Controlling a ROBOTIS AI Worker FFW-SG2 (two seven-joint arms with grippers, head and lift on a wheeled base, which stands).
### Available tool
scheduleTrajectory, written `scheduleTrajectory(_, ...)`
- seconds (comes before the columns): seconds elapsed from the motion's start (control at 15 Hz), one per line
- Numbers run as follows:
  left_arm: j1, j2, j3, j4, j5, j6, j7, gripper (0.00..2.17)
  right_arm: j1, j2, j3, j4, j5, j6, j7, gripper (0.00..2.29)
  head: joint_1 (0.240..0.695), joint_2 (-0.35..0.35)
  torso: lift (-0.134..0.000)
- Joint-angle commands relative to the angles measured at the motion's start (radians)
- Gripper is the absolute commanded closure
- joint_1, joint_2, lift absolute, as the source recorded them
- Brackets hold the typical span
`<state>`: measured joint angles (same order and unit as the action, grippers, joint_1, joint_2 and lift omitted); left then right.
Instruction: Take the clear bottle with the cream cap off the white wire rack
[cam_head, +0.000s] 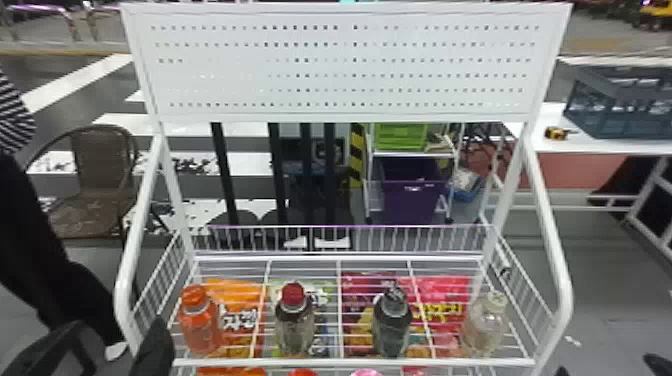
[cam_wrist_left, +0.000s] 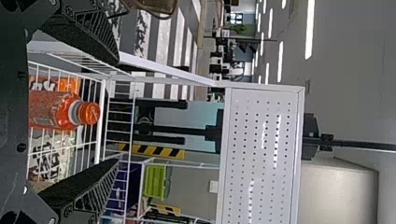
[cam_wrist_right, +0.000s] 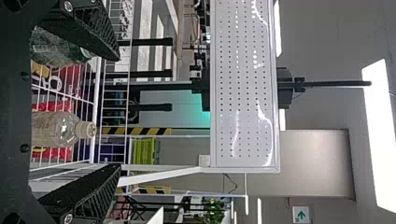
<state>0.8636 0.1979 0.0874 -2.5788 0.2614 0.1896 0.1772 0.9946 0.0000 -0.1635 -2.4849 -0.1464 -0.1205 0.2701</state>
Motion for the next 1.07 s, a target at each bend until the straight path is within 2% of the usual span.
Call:
scheduleTrajectory(0.0, 0.0, 0.0, 0.0, 0.0, -0.001, 0.0, 0.001, 0.14, -0.002, 0.001, -0.001, 0.001, -0.001, 0.0, 0.0, 0.08, 0.499, 0.0, 0.0)
scheduleTrajectory(0.6, -0.005, 0.0, 0.0, -0.003, -0.001, 0.0, 0.001, 0.14, -0.024, 0.001, -0.002, 0.02, 0.002, 0.037, 0.0, 0.08, 0.499, 0.0, 0.0)
scheduleTrajectory(0.8, -0.006, 0.002, -0.009, -0.003, -0.001, 0.0, 0.001, 0.14, -0.113, 0.001, -0.002, 0.158, 0.013, 0.046, 0.0, 0.08, 0.499, 0.0, 0.0)
scheduleTrajectory(1.0, -0.003, 0.0, -0.014, 0.003, -0.004, 0.0, 0.001, 0.14, -0.252, 0.001, 0.002, 0.382, 0.051, -0.009, 0.001, 0.08, 0.499, 0.0, 0.0)
